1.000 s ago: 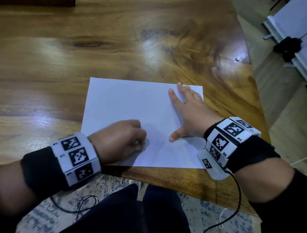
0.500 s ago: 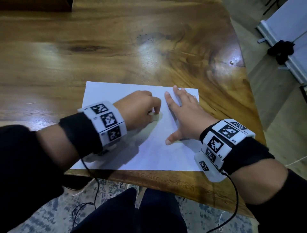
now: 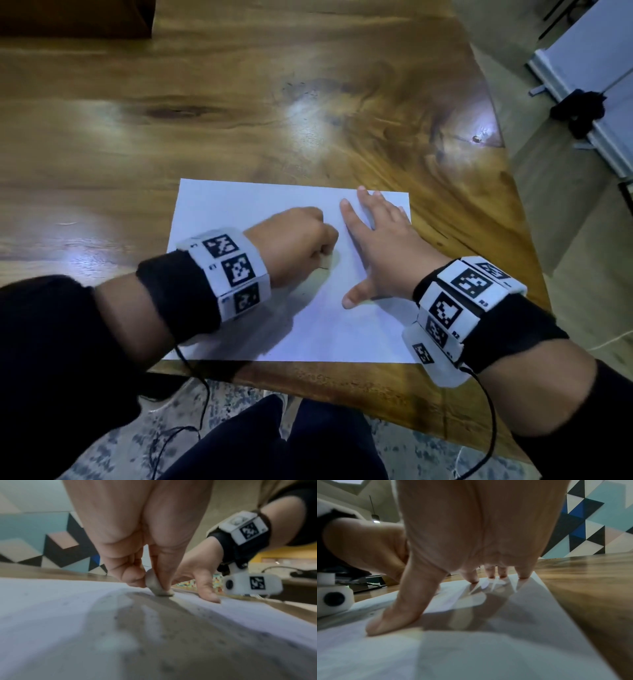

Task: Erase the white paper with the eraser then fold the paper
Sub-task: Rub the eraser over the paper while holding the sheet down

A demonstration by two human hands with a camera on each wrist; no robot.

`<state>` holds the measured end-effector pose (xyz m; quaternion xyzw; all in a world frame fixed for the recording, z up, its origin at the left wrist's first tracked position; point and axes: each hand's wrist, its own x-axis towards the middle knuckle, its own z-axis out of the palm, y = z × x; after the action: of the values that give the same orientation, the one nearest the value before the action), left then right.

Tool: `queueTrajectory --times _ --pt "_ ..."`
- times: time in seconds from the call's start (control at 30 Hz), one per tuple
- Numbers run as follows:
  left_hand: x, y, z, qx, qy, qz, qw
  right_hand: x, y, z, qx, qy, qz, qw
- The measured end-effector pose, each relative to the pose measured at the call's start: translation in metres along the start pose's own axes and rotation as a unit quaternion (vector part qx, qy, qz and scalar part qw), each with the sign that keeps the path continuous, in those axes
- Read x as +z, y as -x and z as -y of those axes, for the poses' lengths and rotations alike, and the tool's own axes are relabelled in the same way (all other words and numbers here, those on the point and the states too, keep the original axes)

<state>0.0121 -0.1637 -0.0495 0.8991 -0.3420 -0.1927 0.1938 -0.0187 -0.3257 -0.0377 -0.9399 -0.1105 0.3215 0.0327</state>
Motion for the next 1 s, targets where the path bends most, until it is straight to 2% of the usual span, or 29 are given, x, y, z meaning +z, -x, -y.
queueTrajectory --times 0.07,0.2,0.27,0.3,0.37,0.43,0.53,0.6,0.63,0.67,0.73,0.87,0.93,1.0 --pt "0.003 0.017 -0.008 0.032 -0.005 0.025 0.999 0.0 0.0 0.0 -0.001 -0.003 0.002 1.0" --pt "0.016 0.065 -0.025 0.064 0.029 0.135 0.988 0.0 0.001 0.0 0.001 -0.006 0.004 1.0" --pt "0.015 0.056 -0.022 0.066 0.02 0.122 0.99 0.001 0.0 0.0 0.001 -0.004 0.003 1.0" --pt "0.011 0.045 -0.019 0.065 0.01 0.094 0.993 0.001 0.0 0.0 0.001 -0.002 0.002 1.0" --pt "0.0 0.021 -0.011 0.017 0.0 0.033 0.999 0.001 -0.001 0.0 0.0 0.001 0.001 1.0" --pt "-0.003 0.006 -0.007 -0.026 -0.014 0.017 0.999 0.001 -0.001 0.0 -0.002 0.0 -0.001 1.0" --pt "0.005 0.02 -0.012 -0.014 -0.005 0.054 0.998 0.001 -0.001 0.0 0.0 -0.003 0.003 1.0" --pt "0.01 0.04 -0.014 0.061 -0.068 0.113 0.989 0.001 -0.001 -0.001 0.0 -0.003 0.003 1.0" --pt "0.014 0.046 -0.015 0.097 -0.065 0.146 0.982 0.001 -0.001 -0.001 0.0 -0.001 0.003 1.0" --pt "0.012 0.047 -0.016 0.083 -0.032 0.175 0.981 0.001 -0.001 -0.001 0.0 0.001 0.002 1.0" --pt "0.001 0.034 -0.014 0.023 0.0 0.158 0.987 0.001 -0.001 -0.001 0.0 0.002 0.001 1.0" --pt "-0.009 -0.002 -0.012 -0.042 -0.004 -0.007 0.999 0.001 0.0 0.0 0.001 -0.005 -0.002 1.0" --pt "-0.003 0.006 -0.012 -0.01 -0.002 -0.013 1.0 0.0 0.0 0.0 0.001 -0.009 -0.002 1.0" --pt "0.004 0.025 -0.012 0.035 0.006 0.026 0.999 0.001 0.0 -0.001 0.001 -0.008 -0.002 1.0"
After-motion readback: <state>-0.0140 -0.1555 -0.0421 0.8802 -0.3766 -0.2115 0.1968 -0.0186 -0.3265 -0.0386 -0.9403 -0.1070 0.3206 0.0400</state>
